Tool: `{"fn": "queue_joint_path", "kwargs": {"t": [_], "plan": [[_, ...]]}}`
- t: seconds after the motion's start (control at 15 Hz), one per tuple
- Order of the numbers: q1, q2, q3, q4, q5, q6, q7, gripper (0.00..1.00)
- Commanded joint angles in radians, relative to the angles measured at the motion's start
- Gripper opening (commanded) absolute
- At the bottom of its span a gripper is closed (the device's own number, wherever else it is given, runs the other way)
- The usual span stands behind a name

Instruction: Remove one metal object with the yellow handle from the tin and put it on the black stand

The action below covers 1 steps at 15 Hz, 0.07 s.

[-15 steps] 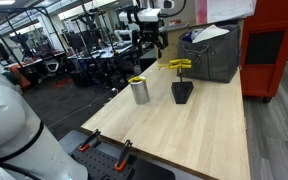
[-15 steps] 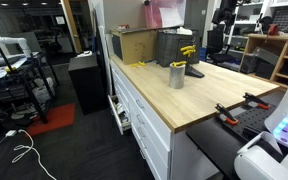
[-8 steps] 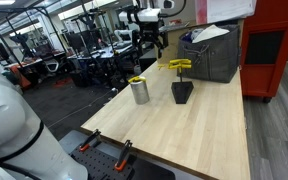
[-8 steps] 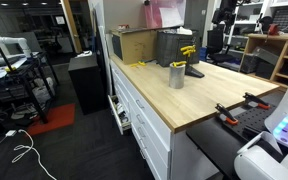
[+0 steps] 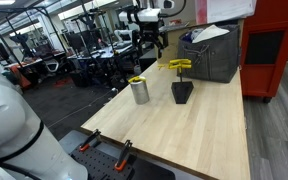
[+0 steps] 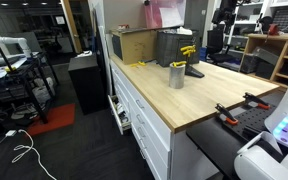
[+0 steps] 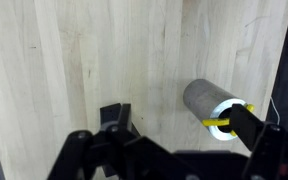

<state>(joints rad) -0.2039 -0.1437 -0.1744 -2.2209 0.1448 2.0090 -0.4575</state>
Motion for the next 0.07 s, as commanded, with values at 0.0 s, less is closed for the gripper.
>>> {"fn": "queue_joint_path", "kwargs": {"t": [0.0], "plan": [[0.018,0.0,-0.017,0.002,-0.003,-0.002,0.003,1.0]]}}
